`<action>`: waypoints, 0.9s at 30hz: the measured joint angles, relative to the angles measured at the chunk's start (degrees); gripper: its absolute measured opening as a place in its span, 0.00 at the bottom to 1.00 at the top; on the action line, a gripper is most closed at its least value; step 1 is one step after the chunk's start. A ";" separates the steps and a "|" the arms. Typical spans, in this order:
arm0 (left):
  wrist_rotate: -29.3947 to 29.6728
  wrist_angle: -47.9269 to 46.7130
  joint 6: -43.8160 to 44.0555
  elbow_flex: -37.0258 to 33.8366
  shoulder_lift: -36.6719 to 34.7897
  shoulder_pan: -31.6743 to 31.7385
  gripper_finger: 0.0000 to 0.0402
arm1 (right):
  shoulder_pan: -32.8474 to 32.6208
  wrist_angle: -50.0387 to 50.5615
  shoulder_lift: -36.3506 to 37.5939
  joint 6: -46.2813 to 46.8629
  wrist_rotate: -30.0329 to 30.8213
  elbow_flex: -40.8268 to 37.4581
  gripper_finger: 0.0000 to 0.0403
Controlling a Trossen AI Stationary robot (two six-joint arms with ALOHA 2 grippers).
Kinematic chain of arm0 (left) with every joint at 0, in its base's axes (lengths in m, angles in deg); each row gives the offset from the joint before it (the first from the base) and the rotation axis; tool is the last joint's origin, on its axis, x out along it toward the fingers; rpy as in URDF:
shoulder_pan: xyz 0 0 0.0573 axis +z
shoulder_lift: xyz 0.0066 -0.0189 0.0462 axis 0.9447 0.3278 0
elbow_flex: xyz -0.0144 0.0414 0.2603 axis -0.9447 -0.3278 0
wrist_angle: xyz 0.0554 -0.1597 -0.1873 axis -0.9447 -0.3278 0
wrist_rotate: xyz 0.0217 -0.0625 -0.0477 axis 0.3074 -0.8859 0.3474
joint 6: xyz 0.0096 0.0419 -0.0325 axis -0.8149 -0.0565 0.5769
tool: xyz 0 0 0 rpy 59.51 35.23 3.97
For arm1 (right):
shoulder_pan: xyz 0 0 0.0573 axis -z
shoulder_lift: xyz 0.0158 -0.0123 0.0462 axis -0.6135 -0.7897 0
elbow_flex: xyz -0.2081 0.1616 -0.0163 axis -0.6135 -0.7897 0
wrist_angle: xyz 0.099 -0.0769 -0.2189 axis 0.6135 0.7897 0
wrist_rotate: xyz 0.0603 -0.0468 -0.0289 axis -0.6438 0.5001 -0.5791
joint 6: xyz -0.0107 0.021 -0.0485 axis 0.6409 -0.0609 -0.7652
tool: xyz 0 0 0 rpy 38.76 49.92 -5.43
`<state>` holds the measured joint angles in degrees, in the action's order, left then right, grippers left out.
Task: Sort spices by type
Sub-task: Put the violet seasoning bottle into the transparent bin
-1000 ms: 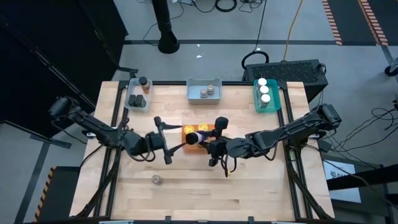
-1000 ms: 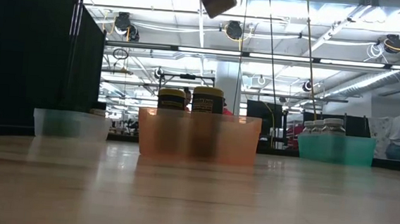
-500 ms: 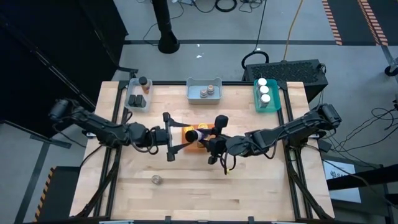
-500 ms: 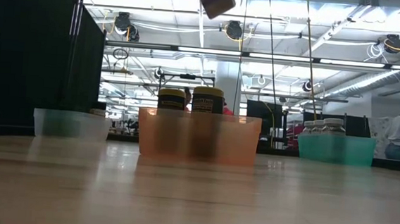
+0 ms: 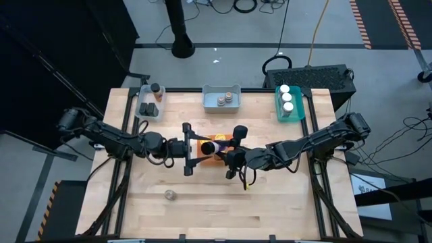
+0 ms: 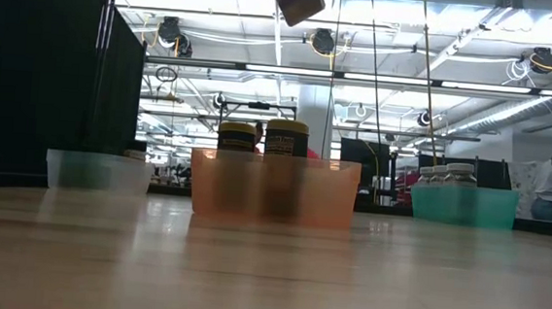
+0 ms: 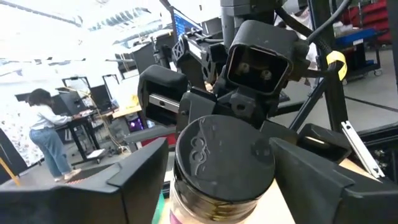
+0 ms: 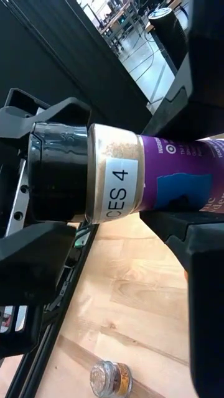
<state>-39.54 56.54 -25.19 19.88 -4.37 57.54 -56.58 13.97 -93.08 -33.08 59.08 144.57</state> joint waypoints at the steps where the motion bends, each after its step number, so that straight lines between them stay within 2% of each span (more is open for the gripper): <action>1: -0.04 0.02 0.00 0.00 0.00 0.00 0.69 | 0.04 0.00 0.00 0.00 0.00 0.00 0.30; 8: -0.11 0.00 -0.15 0.00 0.02 -0.02 0.57 | 0.04 0.00 0.00 0.34 0.10 0.00 0.30; 13: 1.80 0.35 -0.01 0.00 0.04 -0.10 0.54 | 0.04 -0.06 0.00 1.84 -0.15 0.00 0.32; 16: 3.21 0.40 0.04 0.00 0.04 -0.11 0.54 | 0.13 -0.04 0.00 2.10 -0.24 0.00 0.39; 20: 4.43 0.69 0.23 0.00 0.04 -0.15 0.54 | 0.11 -0.09 -0.02 2.43 0.26 0.00 0.53; 23: 8.46 0.69 0.08 0.00 0.01 -0.09 0.54 | 0.12 -0.19 0.38 1.62 1.37 0.02 0.63; 27: 17.10 0.63 -1.52 0.00 -0.34 0.06 0.53 | -0.19 1.02 2.48 1.56 3.10 0.02 0.71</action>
<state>-22.45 57.16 -26.71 19.88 -4.72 57.60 -56.77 14.99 -90.60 -31.52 62.18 144.59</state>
